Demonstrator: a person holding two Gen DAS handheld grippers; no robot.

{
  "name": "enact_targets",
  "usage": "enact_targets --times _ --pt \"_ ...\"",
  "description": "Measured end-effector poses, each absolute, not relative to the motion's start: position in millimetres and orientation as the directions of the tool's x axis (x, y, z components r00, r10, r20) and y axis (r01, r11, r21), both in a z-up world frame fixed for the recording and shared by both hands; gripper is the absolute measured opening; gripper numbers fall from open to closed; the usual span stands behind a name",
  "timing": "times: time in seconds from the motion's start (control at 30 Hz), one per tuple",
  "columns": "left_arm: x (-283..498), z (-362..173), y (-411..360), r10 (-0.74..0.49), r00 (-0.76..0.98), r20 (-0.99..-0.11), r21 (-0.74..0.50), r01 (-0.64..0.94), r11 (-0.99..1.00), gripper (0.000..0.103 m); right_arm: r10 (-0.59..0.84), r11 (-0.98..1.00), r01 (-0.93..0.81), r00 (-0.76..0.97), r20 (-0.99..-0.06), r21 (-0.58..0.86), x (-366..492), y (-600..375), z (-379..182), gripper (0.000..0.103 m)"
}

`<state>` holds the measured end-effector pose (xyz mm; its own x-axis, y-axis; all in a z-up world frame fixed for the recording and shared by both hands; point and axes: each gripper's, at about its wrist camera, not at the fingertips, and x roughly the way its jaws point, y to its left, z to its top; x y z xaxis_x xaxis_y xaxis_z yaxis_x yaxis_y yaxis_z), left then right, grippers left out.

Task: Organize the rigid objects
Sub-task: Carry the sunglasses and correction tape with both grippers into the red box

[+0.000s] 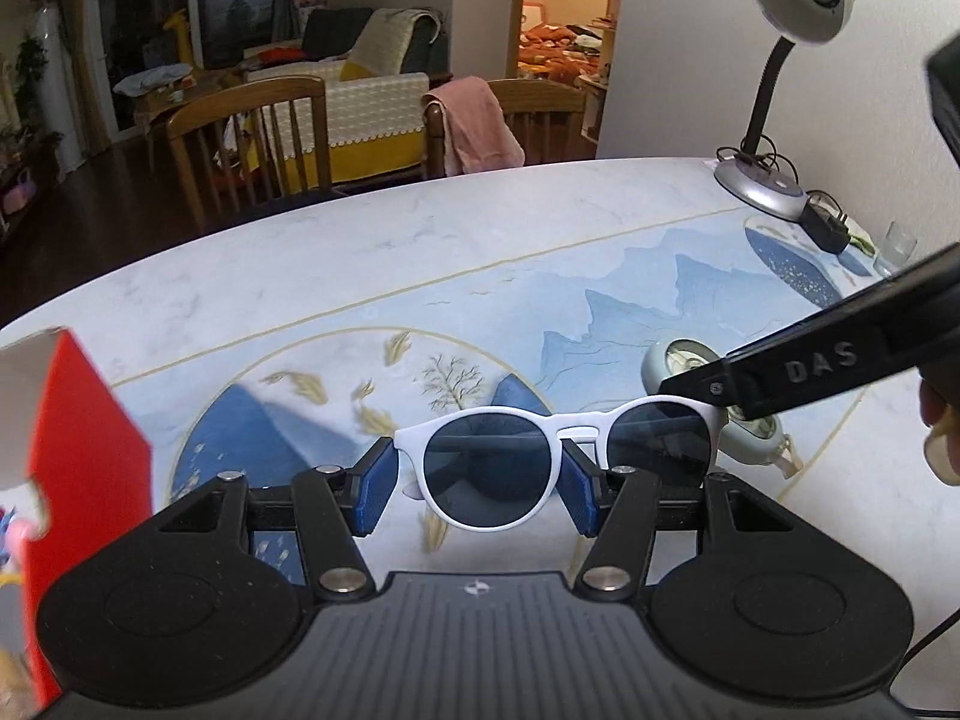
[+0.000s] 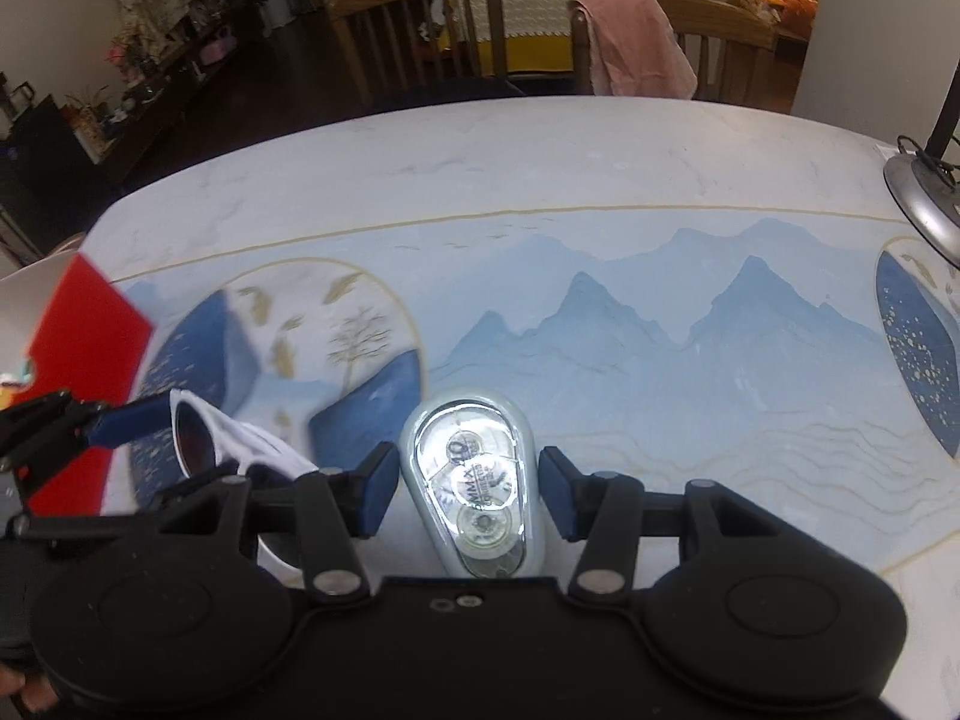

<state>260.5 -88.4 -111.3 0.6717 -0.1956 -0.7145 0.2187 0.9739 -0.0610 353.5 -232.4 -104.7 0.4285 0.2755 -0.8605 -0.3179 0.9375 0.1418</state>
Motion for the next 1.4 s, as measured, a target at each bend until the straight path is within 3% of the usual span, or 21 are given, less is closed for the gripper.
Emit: enact_targets --times 0.53,1.4 --pt "193.3 -65.0 -22.1 -0.160 0.702 -0.694 -0.095 0.131 0.987 0.057 0.373 0.897 -0.406 0.483 -0.793 0.174 294.4 -202.9 -40.5 0.051" --pt "174.7 -52.5 190.2 0.076 0.706 -0.704 -0.017 -0.123 0.992 0.057 0.468 0.797 -0.582 0.431 -0.771 0.159 252.9 -14.3 -24.5 0.051"
